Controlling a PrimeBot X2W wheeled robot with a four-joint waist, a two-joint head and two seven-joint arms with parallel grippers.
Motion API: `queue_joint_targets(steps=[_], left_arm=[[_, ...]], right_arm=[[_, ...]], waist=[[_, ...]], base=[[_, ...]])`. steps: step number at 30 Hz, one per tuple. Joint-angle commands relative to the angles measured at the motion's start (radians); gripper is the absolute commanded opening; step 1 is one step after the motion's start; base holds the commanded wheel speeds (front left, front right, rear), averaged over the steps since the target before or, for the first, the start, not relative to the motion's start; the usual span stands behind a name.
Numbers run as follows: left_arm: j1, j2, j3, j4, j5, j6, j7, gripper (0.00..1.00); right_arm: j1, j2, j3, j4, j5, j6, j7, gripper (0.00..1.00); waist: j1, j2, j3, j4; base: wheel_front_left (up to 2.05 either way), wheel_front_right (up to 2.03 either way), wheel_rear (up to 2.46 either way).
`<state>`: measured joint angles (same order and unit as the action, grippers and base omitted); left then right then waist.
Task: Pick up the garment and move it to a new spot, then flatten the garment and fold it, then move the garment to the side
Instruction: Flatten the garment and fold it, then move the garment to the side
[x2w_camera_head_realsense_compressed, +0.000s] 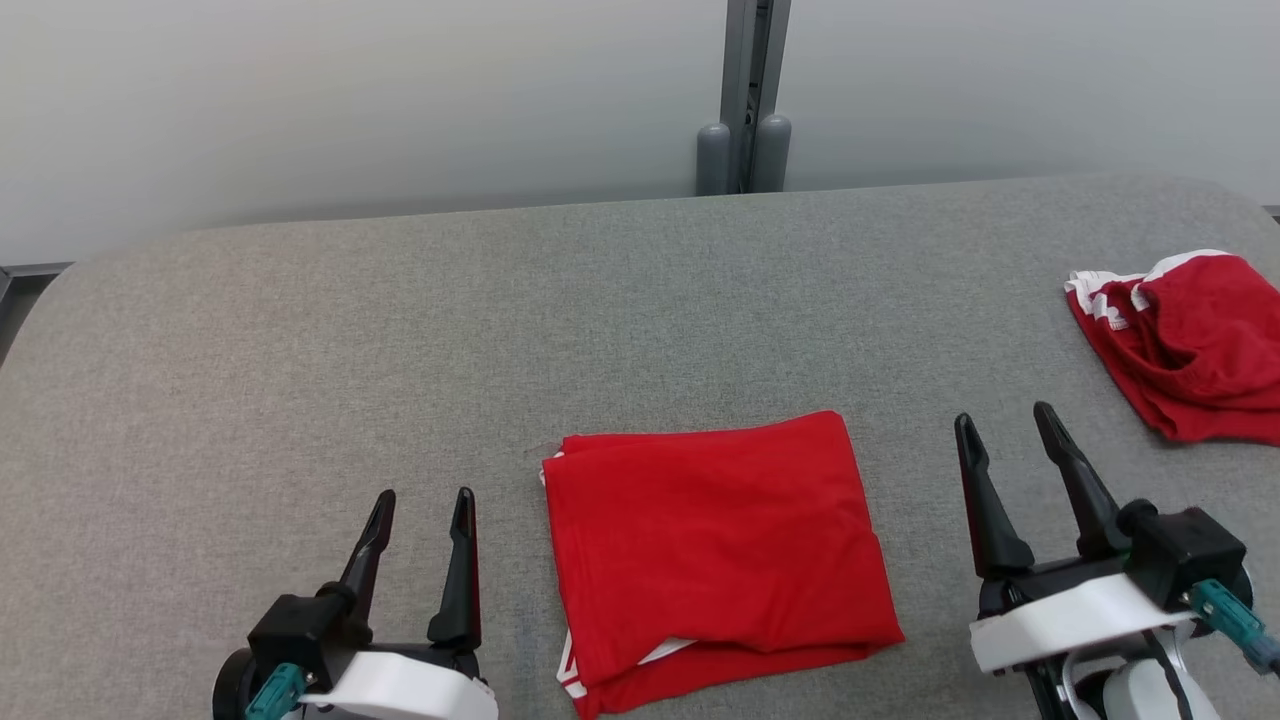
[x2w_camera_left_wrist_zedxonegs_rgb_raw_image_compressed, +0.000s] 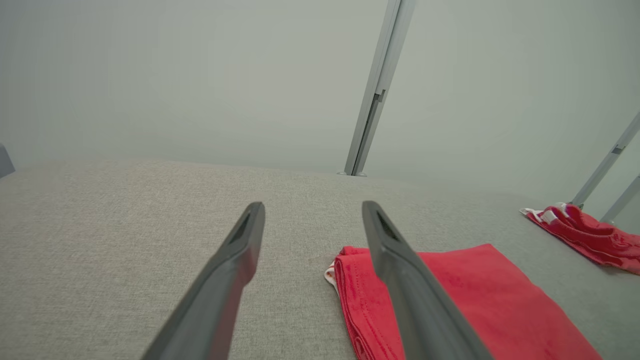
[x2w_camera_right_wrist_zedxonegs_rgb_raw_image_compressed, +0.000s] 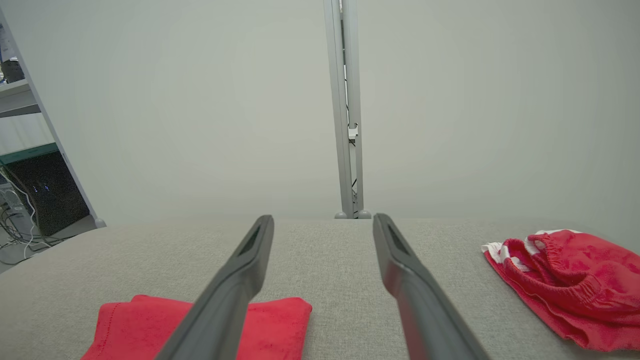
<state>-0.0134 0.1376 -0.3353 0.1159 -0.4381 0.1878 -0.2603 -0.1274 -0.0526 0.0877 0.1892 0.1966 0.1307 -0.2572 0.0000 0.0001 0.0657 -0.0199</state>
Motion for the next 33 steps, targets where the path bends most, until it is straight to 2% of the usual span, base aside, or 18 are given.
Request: queue_joint_targets(steps=[1, 14, 26, 33], left_arm=[[0.012, 0.000, 0.015, 0.002, 0.013, 0.006, -0.005, 1.00], [0.066, -0.039, 0.109, -0.001, 0.062, -0.033, -0.005, 1.00], [0.078, -0.062, 0.136, -0.001, 0.101, -0.063, -0.005, 1.00], [0.077, -0.070, 0.142, 0.000, 0.114, -0.070, -0.005, 1.00]], right_arm=[[0.029, 0.000, 0.002, -0.017, 0.025, 0.000, -0.007, 1.00], [0.082, 0.000, -0.013, -0.042, 0.061, 0.000, 0.007, 1.00], [0.077, 0.000, -0.015, -0.044, 0.055, 0.000, 0.023, 1.00], [0.038, 0.000, -0.042, -0.009, 0.016, 0.000, 0.098, 1.00]], waist=[[0.0000, -0.0001, -0.007, 0.000], [0.0000, -0.0001, -0.035, 0.009], [0.0000, -0.0001, -0.033, 0.018], [0.0000, -0.0001, -0.026, 0.021]], base=[[0.00, 0.00, 0.00], [0.00, 0.00, 0.00], [0.00, 0.00, 0.00], [0.00, 0.00, 0.00]])
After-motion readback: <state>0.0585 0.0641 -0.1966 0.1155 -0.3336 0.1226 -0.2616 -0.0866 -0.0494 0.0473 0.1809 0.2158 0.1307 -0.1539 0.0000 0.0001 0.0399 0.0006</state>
